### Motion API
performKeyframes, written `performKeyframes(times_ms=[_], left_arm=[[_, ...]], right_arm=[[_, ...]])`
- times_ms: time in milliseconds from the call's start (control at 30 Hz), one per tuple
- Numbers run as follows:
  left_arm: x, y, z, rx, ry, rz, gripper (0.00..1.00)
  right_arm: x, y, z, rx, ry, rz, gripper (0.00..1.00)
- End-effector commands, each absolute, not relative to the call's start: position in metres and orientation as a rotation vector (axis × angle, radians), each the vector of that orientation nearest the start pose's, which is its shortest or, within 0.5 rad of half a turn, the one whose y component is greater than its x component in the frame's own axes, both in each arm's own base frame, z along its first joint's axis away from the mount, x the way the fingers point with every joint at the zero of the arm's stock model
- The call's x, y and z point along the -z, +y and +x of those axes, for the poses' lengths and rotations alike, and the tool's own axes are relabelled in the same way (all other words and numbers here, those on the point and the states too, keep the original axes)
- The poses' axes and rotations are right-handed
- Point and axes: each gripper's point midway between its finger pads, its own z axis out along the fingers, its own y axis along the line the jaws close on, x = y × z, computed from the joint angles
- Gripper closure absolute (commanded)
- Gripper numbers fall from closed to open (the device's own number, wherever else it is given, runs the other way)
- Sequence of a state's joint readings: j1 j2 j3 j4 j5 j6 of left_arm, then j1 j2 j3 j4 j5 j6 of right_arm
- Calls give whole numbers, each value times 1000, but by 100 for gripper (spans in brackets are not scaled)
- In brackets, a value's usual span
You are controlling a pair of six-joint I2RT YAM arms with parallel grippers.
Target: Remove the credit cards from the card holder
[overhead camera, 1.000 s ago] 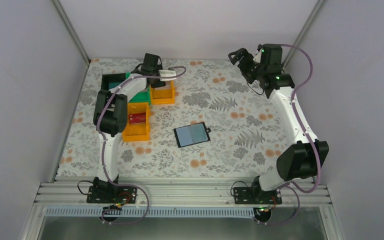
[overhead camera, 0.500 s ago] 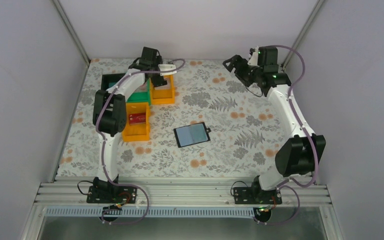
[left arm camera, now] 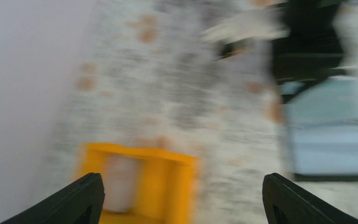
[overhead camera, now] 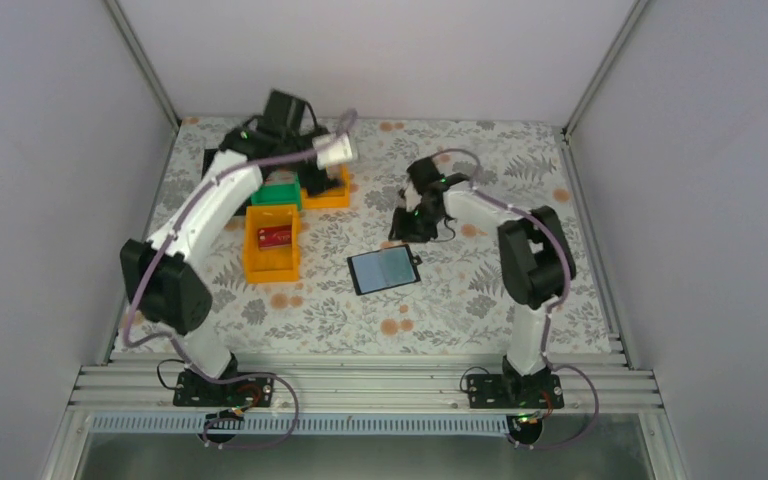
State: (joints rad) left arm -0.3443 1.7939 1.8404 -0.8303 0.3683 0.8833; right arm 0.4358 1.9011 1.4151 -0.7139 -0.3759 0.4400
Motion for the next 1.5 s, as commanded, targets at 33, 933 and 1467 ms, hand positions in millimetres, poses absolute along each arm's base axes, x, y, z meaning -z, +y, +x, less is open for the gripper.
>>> performKeyframes(times_ms=[33,933,1467], left_arm=[[-162,-232,299,466,1976,1764,22],[-8,-255,259,447,1954,1818,36],[7,-246,256,433,1998,1807,40]], right_arm=[[-35,254,323,-673,3039,-297,67],[-17,241,304,-575,3123,-255,60],[-41,271,302,-753,3083,-361,63]])
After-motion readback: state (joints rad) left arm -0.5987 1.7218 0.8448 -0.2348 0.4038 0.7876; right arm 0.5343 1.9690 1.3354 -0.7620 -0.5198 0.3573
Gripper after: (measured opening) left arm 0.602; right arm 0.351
